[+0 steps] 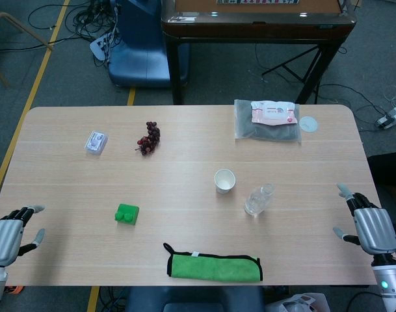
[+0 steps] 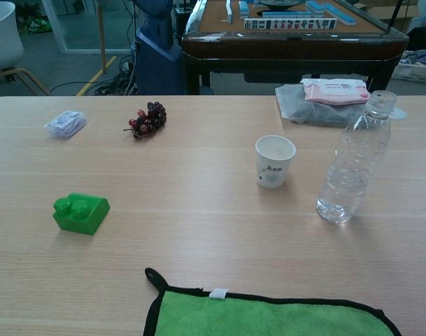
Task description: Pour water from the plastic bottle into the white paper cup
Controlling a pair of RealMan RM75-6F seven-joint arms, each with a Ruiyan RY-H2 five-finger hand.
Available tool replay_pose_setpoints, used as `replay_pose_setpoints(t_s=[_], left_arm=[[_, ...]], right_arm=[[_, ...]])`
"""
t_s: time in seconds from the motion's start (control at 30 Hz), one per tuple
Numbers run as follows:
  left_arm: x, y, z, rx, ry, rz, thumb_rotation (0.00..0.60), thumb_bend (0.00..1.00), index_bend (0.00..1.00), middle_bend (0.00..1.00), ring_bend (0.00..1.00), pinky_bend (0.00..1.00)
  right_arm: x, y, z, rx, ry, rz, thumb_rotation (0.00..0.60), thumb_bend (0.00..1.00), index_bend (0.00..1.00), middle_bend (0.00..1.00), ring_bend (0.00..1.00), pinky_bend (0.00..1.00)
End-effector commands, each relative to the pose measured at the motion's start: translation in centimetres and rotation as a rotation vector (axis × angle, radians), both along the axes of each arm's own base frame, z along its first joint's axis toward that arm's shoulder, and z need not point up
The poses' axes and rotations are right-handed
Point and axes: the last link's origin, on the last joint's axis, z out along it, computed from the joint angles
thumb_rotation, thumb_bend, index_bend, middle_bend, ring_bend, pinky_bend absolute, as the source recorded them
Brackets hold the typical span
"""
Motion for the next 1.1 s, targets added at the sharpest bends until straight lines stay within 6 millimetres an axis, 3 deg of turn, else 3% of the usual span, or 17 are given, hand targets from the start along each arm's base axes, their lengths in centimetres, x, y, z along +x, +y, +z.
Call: replay_pose_setpoints(t_s=[0.03, 0.27, 0.37, 0.53, 0.73, 1.1], left_arm=[[0.0, 0.0, 0.0, 0.001, -0.003, 0.0, 0.6, 0.32, 0.3, 0.35, 0.38, 0.55], [-0.1, 0.1, -0.2, -0.011, 0.0, -0.001, 0.6, 0.32, 0.3, 0.35, 0.38, 0.55], [-0.3, 0.1, -0.2, -0.009, -0.005, 0.008, 0.6, 0.32, 0.3, 0.35, 0.38, 0.55], [-0.6, -0.1, -0.2, -0.008, -0.006, 0.02, 0.6, 0.32, 0.3, 0.35, 0.38, 0.55], [-0.6, -0.2, 0.1, 0.003, -0.012, 0.018, 0.6, 0.32, 0.31, 0.35, 0.38, 0.55], [-1.0, -0.5, 0.9, 0.025, -0.03, 0.036, 0.6, 0.32, 0.31, 0.35, 0.38, 0.55]], right_arm=[[0.0, 0.0, -0.2, 0.006, 0.0, 0.0, 0.6, 0.07, 0.1, 0.26, 0.22, 0.52], [0.0, -0.2, -0.6, 0.01, -0.001, -0.005, 0.6, 0.07, 0.11, 0.26, 0.22, 0.51], [0.3, -0.6, -0.9, -0.006, -0.023, 0.002, 0.6, 0.07, 0.15, 0.27, 0.22, 0.4], [1.1, -1.4, -2.2, 0.001, -0.077, 0.028, 0.6, 0.08, 0.17, 0.27, 0.22, 0.3], [2.7, -3.1, -4.1, 0.047, -0.151, 0.084, 0.6, 0.06, 0.17, 0.25, 0.2, 0.28], [6.3, -6.6, -9.4, 0.134, -0.262, 0.163, 0.6, 0.05, 0.17, 0.25, 0.19, 0.28]])
